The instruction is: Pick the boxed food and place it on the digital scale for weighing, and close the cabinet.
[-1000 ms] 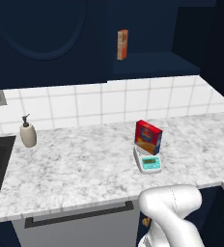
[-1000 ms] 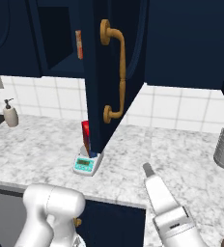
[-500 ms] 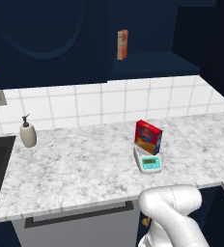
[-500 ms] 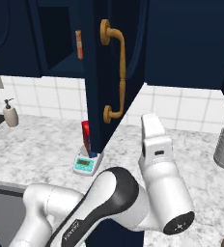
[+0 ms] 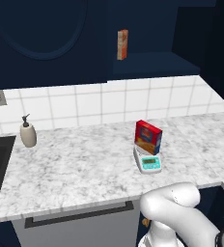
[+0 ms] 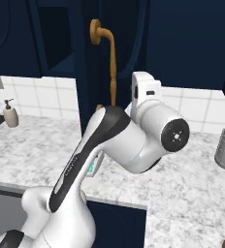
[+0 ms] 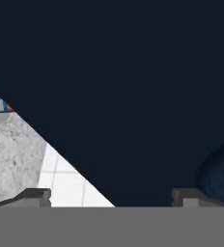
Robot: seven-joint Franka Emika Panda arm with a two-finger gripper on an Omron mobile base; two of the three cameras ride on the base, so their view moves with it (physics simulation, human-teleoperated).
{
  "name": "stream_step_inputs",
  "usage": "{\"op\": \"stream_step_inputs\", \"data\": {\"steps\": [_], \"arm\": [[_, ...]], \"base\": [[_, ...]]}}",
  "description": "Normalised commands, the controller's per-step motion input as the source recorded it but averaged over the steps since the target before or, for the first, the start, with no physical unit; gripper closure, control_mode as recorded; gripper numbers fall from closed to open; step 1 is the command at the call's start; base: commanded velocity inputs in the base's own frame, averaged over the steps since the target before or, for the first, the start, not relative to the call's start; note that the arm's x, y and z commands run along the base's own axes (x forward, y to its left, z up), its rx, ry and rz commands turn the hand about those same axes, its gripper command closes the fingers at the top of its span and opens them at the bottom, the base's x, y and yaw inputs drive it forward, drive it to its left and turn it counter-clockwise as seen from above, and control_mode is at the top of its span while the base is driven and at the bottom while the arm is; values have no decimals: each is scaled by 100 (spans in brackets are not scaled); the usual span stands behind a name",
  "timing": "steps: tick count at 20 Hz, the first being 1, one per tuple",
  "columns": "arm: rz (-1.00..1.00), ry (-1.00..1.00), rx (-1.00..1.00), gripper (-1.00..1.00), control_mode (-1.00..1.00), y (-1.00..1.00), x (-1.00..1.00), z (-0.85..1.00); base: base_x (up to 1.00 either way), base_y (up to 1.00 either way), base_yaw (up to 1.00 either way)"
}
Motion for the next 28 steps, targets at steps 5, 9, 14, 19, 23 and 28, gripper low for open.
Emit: {"op": "stream_step_inputs", "data": {"steps": [5,9,14,19,23,28], "arm": [[33,4,4,-100,-100,100,3,26],[22,-4,7,-100,-100,100,35,0],[5,-8,15,-100,-100,100,87,0],[0,-2,22,-100,-100,100,100,11],[0,6,19,-100,-100,99,100,7],[-6,1,3,-100,-100,47,98,0]], "base": [[0,0,0],[0,0,0],[0,0,0],[0,0,0],[0,0,0],[0,0,0]]}}
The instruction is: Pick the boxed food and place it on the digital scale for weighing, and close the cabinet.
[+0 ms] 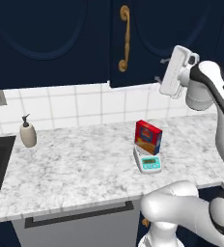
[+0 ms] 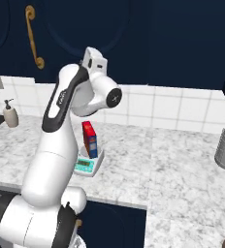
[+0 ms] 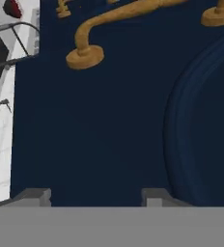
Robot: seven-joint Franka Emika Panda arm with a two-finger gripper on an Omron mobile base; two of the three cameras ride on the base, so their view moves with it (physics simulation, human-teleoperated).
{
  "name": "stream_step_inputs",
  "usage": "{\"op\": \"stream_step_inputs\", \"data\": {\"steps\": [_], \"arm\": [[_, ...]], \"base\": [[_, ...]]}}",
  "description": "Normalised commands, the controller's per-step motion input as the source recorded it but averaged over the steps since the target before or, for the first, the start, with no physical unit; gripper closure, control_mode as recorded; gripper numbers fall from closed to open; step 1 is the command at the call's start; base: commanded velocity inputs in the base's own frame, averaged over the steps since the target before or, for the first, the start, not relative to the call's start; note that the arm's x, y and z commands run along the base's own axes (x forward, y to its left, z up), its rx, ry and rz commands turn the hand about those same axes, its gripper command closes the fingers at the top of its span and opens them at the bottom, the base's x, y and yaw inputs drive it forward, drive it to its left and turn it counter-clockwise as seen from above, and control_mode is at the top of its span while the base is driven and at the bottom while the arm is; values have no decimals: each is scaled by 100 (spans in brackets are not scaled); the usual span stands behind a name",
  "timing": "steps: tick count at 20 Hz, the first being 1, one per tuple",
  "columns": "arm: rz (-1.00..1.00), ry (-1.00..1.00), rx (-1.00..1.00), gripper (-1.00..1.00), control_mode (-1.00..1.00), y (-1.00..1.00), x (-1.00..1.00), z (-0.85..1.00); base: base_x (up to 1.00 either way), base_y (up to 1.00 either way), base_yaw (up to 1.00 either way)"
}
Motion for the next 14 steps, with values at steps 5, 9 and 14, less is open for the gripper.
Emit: {"op": "stream_step_inputs", "data": {"steps": [5,9,14], "arm": [[-11,1,0,-100,-100,12,84,0],[-11,0,0,-100,-100,0,83,0],[-10,-9,0,-100,-100,0,31,0]], "base": [[0,0,0],[0,0,0],[0,0,0]]}}
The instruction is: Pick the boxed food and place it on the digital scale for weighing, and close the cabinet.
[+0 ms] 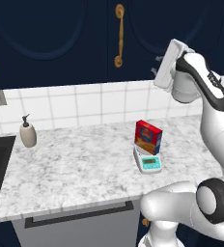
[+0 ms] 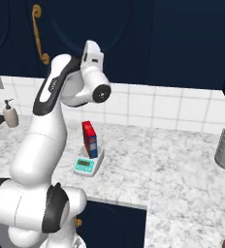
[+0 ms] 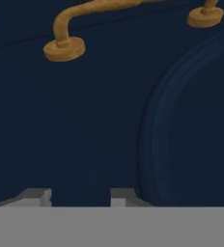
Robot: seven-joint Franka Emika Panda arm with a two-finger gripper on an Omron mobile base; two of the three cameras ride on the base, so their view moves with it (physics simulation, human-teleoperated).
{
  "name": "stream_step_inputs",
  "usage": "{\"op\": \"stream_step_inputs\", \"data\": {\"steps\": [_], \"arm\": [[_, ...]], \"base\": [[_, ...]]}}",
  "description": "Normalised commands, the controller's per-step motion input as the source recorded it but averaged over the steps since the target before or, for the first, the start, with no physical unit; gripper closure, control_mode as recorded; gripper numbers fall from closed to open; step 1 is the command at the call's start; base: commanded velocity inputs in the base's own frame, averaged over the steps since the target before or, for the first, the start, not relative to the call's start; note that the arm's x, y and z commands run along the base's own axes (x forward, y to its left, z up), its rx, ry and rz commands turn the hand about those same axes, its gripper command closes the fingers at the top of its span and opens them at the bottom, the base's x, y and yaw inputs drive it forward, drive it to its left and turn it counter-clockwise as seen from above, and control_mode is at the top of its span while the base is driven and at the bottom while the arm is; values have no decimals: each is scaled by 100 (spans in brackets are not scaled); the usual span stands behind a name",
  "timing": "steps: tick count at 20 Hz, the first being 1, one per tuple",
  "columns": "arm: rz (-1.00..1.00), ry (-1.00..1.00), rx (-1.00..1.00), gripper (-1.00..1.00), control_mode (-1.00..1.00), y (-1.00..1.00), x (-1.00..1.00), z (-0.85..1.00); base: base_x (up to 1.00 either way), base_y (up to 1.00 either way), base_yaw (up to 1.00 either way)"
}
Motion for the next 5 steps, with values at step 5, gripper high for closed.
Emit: {"op": "stream_step_inputs", "data": {"steps": [5], "arm": [[-9,-18,0,-100,-100,0,48,-26]], "base": [[0,0,0]]}}
